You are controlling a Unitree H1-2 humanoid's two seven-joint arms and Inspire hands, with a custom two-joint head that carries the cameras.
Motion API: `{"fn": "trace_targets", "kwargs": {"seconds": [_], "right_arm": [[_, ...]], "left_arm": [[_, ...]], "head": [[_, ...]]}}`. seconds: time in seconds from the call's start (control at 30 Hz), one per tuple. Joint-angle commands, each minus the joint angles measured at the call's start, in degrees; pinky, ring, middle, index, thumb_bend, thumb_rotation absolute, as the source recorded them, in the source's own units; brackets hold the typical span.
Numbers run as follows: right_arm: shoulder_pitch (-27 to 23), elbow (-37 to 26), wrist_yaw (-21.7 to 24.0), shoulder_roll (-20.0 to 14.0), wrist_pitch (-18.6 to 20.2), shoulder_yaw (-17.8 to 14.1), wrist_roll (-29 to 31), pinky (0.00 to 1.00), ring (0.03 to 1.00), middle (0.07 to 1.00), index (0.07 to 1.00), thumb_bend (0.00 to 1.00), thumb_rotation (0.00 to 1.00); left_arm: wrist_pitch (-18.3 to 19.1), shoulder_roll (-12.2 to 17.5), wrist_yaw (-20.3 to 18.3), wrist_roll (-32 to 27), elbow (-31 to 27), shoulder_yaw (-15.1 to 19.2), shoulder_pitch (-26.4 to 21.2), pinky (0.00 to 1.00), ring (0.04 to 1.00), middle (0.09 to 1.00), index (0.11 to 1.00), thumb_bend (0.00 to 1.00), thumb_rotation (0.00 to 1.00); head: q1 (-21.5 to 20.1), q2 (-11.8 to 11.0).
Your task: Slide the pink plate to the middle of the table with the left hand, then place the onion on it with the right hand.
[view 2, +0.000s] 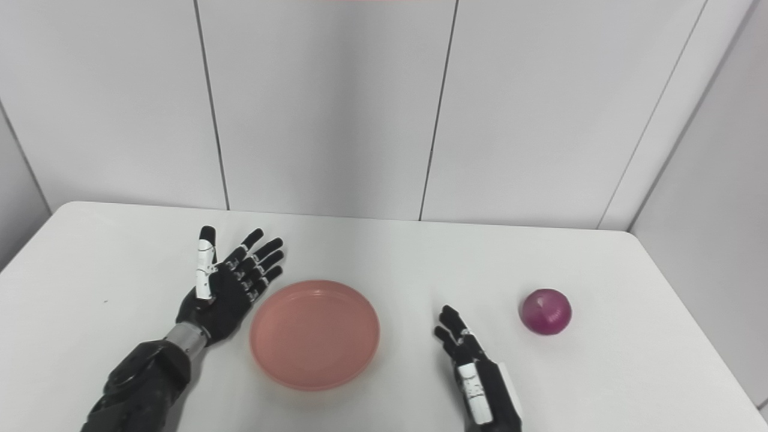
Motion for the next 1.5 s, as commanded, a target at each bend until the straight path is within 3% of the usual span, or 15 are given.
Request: {"fn": "trace_targets", "kwargs": {"seconds": [0.0, 0.13, 0.23, 0.3, 0.4, 0.67, 0.77, 0.93, 1.1, 1.37, 1.47], "right_arm": [[-2.87, -4.34, -2.39, -0.8, 1.75, -0.51, -4.05, 0.88, 0.879, 0.904, 0.916, 0.87, 0.79], [-5.79, -8.15, -5.28, -3.22, 6.13, -1.32, -13.17, 0.78, 0.81, 0.851, 0.888, 0.82, 0.79], [-8.08, -10.4, -5.27, -4.52, 9.0, -3.07, -12.8, 0.68, 0.775, 0.835, 0.886, 0.8, 0.72], [-9.59, -11.93, -5.16, -5.38, 10.8, -4.05, -12.71, 0.67, 0.765, 0.832, 0.886, 0.79, 0.7], [-11.59, -13.72, -5.03, -8.15, 13.29, -4.31, -17.13, 0.65, 0.742, 0.815, 0.877, 0.84, 0.71], [-16.23, -12.87, -4.41, -14.56, 13.43, -5.37, -20.7, 0.67, 0.764, 0.813, 0.841, 0.94, 0.57], [-17.73, -12.04, -3.76, -17.04, 13.49, -4.97, -22.72, 0.66, 0.762, 0.821, 0.835, 0.97, 0.57], [-20.69, -10.59, -0.32, -23.76, 14.91, -1.69, -32.22, 0.62, 0.739, 0.81, 0.842, 0.98, 0.54], [-23.48, -7.76, 2.64, -29.0, 13.73, 1.59, -38.83, 0.55, 0.681, 0.776, 0.801, 1.0, 0.4], [-26.19, -4.84, 6.7, -34.35, 13.06, 6.29, -48.17, 0.54, 0.686, 0.759, 0.786, 1.0, 0.32], [-27.47, -4.71, 11.97, -36.23, 14.87, 7.86, -50.36, 0.54, 0.712, 0.774, 0.793, 1.0, 0.28]], "left_arm": [[2.7, 1.28, 0.85, 1.31, 3.59, -0.05, 1.38, 1.0, 0.973, 0.89, 1.0, 0.81, 1.0], [2.6, 1.74, 0.33, 1.32, 4.57, 0.12, 0.93, 1.0, 0.969, 0.887, 1.0, 0.81, 0.99], [2.66, 2.01, -0.07, 1.13, 4.99, 0.24, 0.76, 1.0, 0.976, 0.893, 1.0, 0.81, 0.99], [2.58, 2.19, 0.15, 1.34, 5.02, 0.13, 0.75, 1.0, 0.975, 0.892, 1.0, 0.81, 0.99], [2.4, 2.44, 0.63, 1.77, 5.13, -0.02, 0.75, 1.0, 0.978, 0.891, 1.0, 0.8, 1.0], [1.93, 2.95, 0.28, 1.8, 5.6, -0.21, 0.79, 1.0, 0.988, 0.915, 1.0, 0.78, 1.0], [2.25, 2.79, 0.92, 1.51, 5.68, 0.25, 0.73, 1.0, 0.992, 0.948, 1.0, 0.78, 1.0], [2.91, 2.54, 0.75, 0.86, 5.54, 0.76, 0.78, 1.0, 1.0, 0.987, 1.0, 0.78, 0.99], [3.21, 2.64, 0.35, 0.97, 5.53, 0.61, 0.77, 1.0, 1.0, 0.992, 1.0, 0.78, 1.0], [3.81, 2.59, 0.26, 0.96, 4.88, 0.22, 1.0, 1.0, 1.0, 0.978, 1.0, 0.76, 1.0], [3.58, 2.73, -0.42, 0.73, 5.47, 0.19, 0.91, 1.0, 1.0, 0.976, 1.0, 0.77, 1.0]], "head": [[-0.33, 0.02], [-2.11, -0.33], [-3.4, -0.62], [-3.62, -0.7], [-3.82, -0.79], [-5.41, -1.29], [-5.92, -1.43], [-6.7, -1.74], [-6.84, -1.76], [-7.08, -1.88], [-7.08, -1.88]]}}
